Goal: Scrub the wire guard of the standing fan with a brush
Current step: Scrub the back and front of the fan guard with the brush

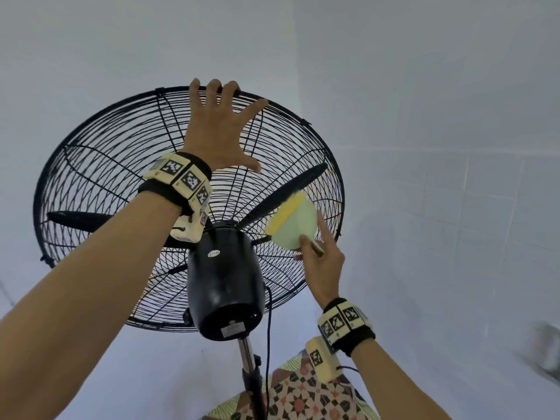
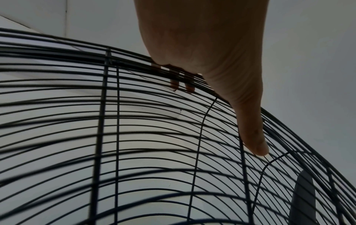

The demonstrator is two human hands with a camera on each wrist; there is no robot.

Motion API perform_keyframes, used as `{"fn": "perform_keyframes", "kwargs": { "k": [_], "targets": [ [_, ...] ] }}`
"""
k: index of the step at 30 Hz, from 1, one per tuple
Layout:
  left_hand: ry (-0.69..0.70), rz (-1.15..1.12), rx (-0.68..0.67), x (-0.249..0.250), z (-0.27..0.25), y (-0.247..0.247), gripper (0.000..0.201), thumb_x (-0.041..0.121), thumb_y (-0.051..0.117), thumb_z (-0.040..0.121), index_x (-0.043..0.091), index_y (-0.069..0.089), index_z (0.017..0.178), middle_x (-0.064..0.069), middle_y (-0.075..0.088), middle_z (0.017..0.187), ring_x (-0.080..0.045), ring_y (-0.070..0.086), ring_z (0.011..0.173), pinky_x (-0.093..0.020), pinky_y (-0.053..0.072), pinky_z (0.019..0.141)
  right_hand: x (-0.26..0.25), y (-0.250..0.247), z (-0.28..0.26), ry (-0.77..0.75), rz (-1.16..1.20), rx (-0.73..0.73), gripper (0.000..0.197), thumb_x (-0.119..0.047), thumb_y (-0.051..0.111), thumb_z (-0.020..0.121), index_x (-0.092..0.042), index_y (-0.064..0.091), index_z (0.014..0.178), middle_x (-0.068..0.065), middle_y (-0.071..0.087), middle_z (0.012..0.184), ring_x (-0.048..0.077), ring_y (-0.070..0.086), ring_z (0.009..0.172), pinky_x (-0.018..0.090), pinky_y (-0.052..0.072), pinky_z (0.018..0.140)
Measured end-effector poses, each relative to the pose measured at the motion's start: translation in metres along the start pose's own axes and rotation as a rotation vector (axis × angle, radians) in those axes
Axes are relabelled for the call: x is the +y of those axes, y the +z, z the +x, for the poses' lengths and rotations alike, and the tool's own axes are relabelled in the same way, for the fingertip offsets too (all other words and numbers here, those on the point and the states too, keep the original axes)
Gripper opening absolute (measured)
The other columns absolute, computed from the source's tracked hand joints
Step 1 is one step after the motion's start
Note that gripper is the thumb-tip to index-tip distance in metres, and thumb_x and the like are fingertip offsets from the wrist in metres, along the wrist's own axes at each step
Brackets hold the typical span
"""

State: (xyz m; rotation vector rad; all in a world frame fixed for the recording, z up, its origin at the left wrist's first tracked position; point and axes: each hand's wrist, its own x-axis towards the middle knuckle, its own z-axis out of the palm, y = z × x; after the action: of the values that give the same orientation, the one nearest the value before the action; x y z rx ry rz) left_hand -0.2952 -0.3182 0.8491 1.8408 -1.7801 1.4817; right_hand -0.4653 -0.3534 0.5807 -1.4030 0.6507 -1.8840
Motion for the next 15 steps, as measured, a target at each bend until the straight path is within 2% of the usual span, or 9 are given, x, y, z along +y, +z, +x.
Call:
{"fn": "perform_keyframes", "kwargs": {
  "k": [2,6,9,11,13,15],
  "targets": [
    [-0.001,0.004,-0.012,0.002,0.001,-0.002,0.126,0.093,0.069,0.054,0.044,0.022,0.160,-0.019,0.028,0.160,-0.047,0.025,0.147,-0.070,0.007,0.122,-0.004,0.004,0.004,0.000,0.078,0.072,0.063,-0.012,0.068,0.098,-0.031,0.045,0.154,-0.019,0.060,0.130,0.008,0.073,0.099,0.038,0.065,0.068],
    [0.000,0.000,-0.017,0.004,0.000,-0.003,0.127,0.093,0.069,0.053,0.044,0.021,0.160,-0.018,0.028,0.161,-0.046,0.024,0.148,-0.070,0.007,0.122,0.012,0.021,-0.009,-0.031,-0.013,-0.072,0.056,-0.019,0.067,0.100,-0.028,0.045,0.151,-0.011,0.071,0.109,0.014,0.075,0.086,0.039,0.064,0.063],
    [-0.008,0.015,-0.012,0.002,-0.001,-0.003,0.127,0.094,0.067,0.054,0.044,0.020,0.160,-0.017,0.028,0.160,-0.046,0.025,0.147,-0.070,0.009,0.121,0.026,0.028,-0.018,-0.049,-0.118,-0.121,0.032,-0.022,0.066,0.100,-0.018,0.060,0.131,-0.011,0.072,0.093,0.013,0.074,0.076,0.042,0.064,0.058],
    [-0.017,0.034,-0.020,0.000,-0.002,-0.003,0.127,0.095,0.066,0.055,0.044,0.017,0.161,-0.017,0.027,0.160,-0.046,0.025,0.148,-0.070,0.009,0.122,0.023,0.029,-0.015,-0.064,-0.133,-0.124,0.018,-0.020,0.065,0.101,-0.013,0.064,0.118,-0.009,0.070,0.088,0.014,0.072,0.072,0.036,0.063,0.056],
    [-0.018,0.043,-0.028,0.001,-0.002,-0.003,0.127,0.096,0.064,0.055,0.044,0.016,0.161,-0.017,0.026,0.160,-0.046,0.024,0.148,-0.070,0.010,0.122,0.016,0.027,-0.007,-0.045,-0.088,-0.050,0.018,-0.019,0.064,0.102,-0.010,0.065,0.117,-0.008,0.071,0.090,0.012,0.074,0.070,0.023,0.060,0.056],
    [-0.013,0.033,-0.028,0.002,0.000,-0.002,0.128,0.096,0.065,0.055,0.044,0.017,0.161,-0.017,0.026,0.161,-0.046,0.024,0.148,-0.070,0.009,0.122,0.011,0.025,-0.003,-0.015,-0.019,0.078,0.021,-0.019,0.064,0.101,-0.007,0.064,0.119,-0.006,0.072,0.096,0.016,0.074,0.069,0.020,0.057,0.055]
  ]
}}
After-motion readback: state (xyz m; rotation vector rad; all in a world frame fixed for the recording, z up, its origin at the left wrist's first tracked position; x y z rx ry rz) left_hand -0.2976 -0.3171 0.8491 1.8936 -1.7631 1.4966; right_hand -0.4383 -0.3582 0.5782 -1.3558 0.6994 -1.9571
